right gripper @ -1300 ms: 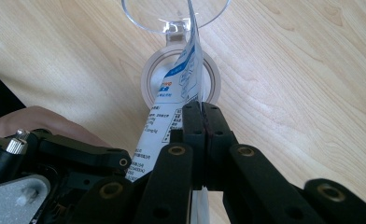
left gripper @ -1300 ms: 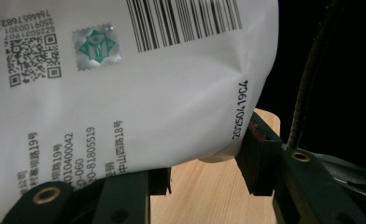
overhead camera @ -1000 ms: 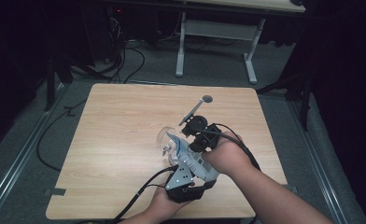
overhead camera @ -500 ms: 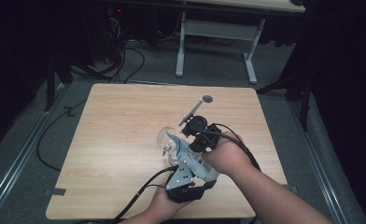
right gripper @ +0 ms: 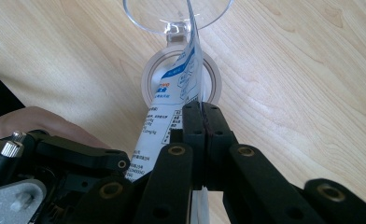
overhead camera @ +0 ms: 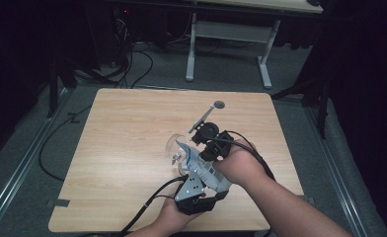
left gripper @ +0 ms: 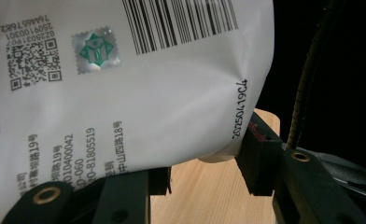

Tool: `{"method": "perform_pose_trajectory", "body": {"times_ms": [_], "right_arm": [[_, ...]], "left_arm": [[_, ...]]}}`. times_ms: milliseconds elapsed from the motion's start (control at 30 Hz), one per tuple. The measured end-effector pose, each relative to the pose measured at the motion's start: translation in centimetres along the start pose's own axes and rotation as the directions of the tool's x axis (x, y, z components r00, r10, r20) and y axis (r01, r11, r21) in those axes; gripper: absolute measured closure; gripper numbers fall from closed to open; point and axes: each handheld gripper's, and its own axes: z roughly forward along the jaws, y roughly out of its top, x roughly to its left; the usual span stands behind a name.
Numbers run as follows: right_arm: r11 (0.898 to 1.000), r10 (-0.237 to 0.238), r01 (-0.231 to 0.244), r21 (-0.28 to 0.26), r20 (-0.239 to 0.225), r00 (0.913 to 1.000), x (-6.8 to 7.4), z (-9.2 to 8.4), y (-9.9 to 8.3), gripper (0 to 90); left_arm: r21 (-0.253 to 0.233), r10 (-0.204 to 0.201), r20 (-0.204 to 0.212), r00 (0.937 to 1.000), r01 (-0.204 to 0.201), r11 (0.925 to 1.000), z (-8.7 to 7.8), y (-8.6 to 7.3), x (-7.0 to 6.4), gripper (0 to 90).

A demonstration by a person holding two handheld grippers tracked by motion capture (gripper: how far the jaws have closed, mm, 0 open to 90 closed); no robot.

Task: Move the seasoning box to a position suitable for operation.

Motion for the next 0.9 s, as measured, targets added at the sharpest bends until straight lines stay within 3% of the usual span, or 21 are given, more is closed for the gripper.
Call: {"method": "perform_pose_trajectory", "body": {"times_ms": [900], "right_arm": [[1.0,-0.009,0.009,-0.001,-0.005,0.9999,-0.04,0.0,-0.14,90.0]], "left_arm": [[-0.001,0.002,0.001,1.0,-0.002,1.0,0.1,-0.05,-0.09,60.1]]}}
